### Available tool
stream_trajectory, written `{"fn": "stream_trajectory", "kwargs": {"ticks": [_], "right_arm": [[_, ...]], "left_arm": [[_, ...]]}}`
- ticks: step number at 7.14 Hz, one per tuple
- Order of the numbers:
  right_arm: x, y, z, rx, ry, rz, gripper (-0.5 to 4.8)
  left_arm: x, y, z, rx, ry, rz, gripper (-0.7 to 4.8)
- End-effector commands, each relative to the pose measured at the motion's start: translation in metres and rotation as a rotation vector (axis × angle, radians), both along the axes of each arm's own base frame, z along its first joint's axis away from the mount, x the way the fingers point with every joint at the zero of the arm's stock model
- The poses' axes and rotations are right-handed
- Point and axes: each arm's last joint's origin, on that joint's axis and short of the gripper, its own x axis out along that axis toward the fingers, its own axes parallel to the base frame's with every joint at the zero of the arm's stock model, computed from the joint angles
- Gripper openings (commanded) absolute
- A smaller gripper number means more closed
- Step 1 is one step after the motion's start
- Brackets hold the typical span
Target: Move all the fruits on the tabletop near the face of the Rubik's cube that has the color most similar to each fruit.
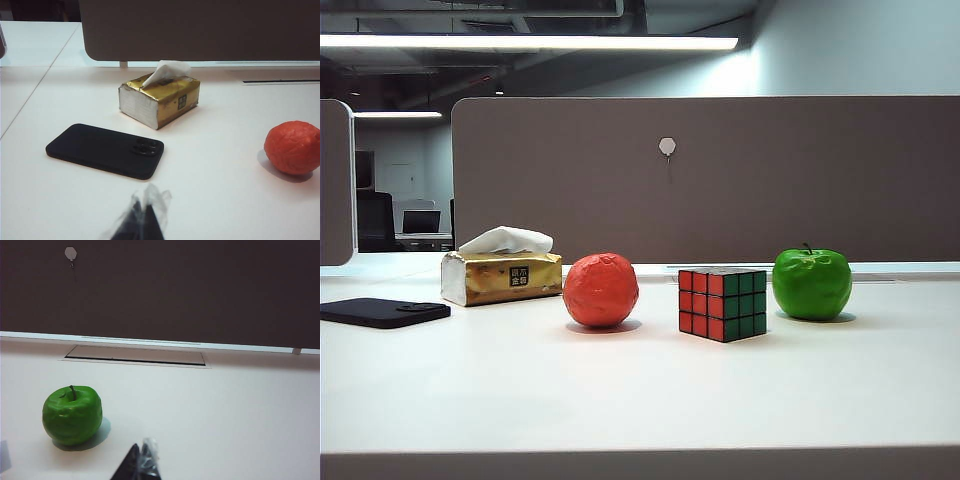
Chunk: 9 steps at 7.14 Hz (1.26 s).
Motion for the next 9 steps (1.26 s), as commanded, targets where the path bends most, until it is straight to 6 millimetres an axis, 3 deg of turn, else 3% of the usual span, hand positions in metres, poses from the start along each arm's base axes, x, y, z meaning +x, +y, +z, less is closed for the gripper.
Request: {"fn": "stream_trajectory", "kwargs": {"ticks": [1, 7, 8, 9], "right_arm": [[0.000, 0.000, 0.000, -0.001, -0.010, -0.002, 0.00], [0.000, 0.000, 0.001, 0.001, -0.018, -0.002, 0.00], [-0.008, 0.001, 0.027, -0.006, -0.003, 0.031, -0.01], [-0.014, 0.001, 0.037, -0.013, 0.052, 0.054, -0.01]], "left_arm": [[0.000, 0.000, 0.001, -0.001, -0.008, -0.004, -0.05], [0.000, 0.000, 0.001, -0.001, -0.007, -0.005, -0.05], [-0.004, -0.008, 0.008, -0.029, -0.006, -0.228, -0.05], [-0.007, -0.011, 0.019, -0.026, -0.010, -0.259, -0.05]]}}
